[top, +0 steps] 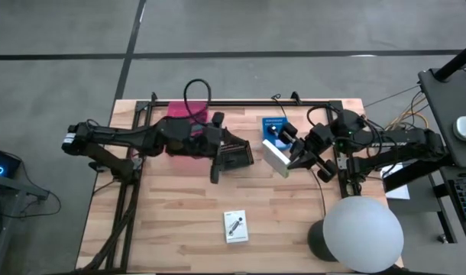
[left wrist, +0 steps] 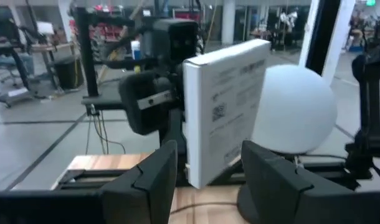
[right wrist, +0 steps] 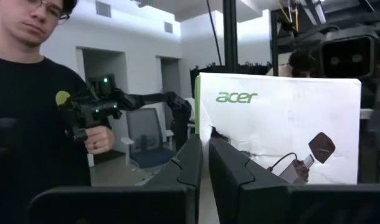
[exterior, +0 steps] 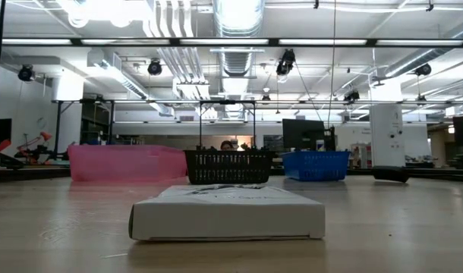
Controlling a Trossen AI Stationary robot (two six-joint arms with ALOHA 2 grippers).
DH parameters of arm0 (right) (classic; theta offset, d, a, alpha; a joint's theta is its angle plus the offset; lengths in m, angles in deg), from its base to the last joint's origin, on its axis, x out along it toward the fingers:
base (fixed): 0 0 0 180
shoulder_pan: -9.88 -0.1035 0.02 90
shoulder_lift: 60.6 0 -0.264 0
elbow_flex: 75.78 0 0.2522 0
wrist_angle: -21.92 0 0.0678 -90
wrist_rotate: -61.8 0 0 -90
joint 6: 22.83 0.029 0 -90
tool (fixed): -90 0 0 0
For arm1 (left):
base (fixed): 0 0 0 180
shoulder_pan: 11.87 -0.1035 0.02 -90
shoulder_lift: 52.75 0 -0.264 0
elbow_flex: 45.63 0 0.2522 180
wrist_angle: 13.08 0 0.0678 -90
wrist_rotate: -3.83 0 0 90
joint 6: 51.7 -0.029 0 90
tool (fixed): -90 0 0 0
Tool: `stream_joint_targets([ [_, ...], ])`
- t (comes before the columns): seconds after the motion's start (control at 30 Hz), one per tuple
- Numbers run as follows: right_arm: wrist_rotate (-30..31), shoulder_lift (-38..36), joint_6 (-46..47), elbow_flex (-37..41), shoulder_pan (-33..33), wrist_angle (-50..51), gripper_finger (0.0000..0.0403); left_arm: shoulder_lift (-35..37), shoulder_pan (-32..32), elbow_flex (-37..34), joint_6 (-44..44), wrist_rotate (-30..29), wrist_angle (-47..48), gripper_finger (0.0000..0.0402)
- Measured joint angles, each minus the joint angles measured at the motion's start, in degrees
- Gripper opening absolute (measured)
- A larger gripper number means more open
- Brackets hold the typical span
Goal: Pick and place items into bin
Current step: Put the right white card reader box into the black bin
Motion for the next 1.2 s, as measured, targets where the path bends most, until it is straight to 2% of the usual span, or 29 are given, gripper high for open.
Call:
stream_joint_targets([
  [0.13,-0.96,0.02,0.08,0.0,0.01,-1.19,0.0012,-2.18,-2.11,-0.02,-0.08,3.74,-1.45,0.0164],
  [0.3,-1.31,0.02,0.6,0.0,-0.01,-1.33,0.0012,-5.72,-4.68,-0.07,0.47,10.0,-7.87,0.0164],
  [0.57,-1.75,0.0,0.78,0.0,0.07,-1.32,0.0012,-7.17,-6.13,0.43,0.5,19.13,-12.73,0.0164],
  [0.9,-1.77,0.0,0.07,0.0,0.06,-1.27,0.0012,-10.91,-6.95,0.44,0.48,19.49,-14.34,0.0164],
  [1.2,-1.9,-0.04,0.04,0.0,0.05,-1.15,0.0012,-10.84,-7.64,0.5,0.46,20.54,-17.62,0.0164],
])
